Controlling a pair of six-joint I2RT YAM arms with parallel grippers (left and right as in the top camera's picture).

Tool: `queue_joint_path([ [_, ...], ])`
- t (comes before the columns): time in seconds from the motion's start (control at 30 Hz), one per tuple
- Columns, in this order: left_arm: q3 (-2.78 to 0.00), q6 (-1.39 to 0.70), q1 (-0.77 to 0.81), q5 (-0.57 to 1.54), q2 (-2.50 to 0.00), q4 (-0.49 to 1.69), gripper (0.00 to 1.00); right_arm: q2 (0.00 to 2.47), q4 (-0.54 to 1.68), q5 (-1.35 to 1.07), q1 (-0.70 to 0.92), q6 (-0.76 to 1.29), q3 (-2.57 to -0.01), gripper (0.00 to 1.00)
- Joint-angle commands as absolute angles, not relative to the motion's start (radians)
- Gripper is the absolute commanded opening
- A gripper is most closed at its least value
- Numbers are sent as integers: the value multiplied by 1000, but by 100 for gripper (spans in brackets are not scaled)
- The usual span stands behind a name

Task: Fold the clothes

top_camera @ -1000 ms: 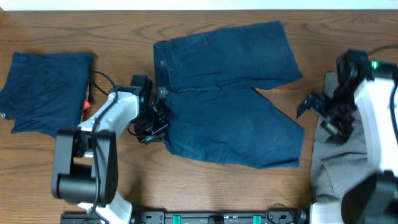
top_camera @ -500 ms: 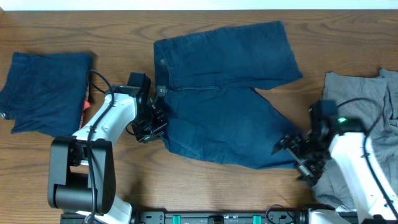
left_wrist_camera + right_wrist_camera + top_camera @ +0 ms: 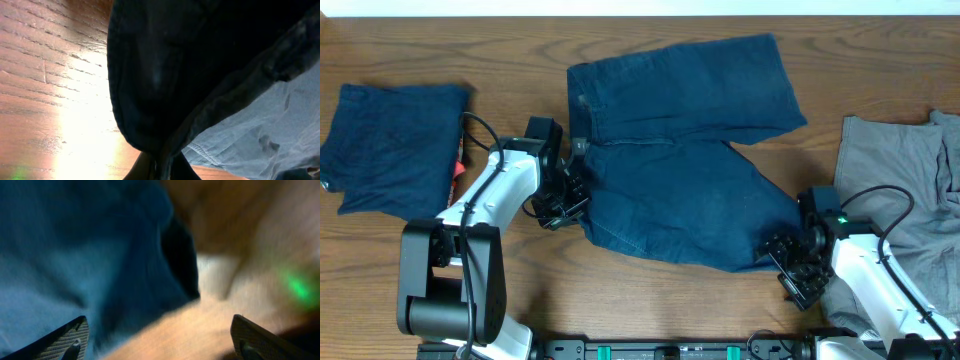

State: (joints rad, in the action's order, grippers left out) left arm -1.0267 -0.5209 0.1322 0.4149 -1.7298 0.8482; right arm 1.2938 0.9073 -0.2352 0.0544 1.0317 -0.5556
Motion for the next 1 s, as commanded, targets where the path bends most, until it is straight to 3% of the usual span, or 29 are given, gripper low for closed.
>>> queue_joint_path([
  [0.0,-1023,-525,131,402,-1724,854,6,1283,862,-138,63,1095,-538,86],
  [0.1,-1023,-525,131,402,-1724,855,6,1283,797,-101,63,1100,-532,82],
  [0.17,-1023,-525,131,402,-1724,857,6,1283,759,-86,63,1106,-532,74],
  [0.2,-1023,-525,131,402,-1724,858,6,1283,741,-85,63,1106,-532,63],
  [0.3,-1023,-525,131,402,-1724,859,6,1283,720,-86,63,1106,-532,13],
  [0.33,-1023,-525,131,402,-1724,859,6,1283,721,-86,63,1106,-532,1],
  [0.63,-1023,-493,130,403,-1723,882,6,1281,750,-33,37,1076,-547,1],
  [0.97,-1023,-396,131,376,-1532,1028,6,1224,990,-2,-152,695,-862,1],
])
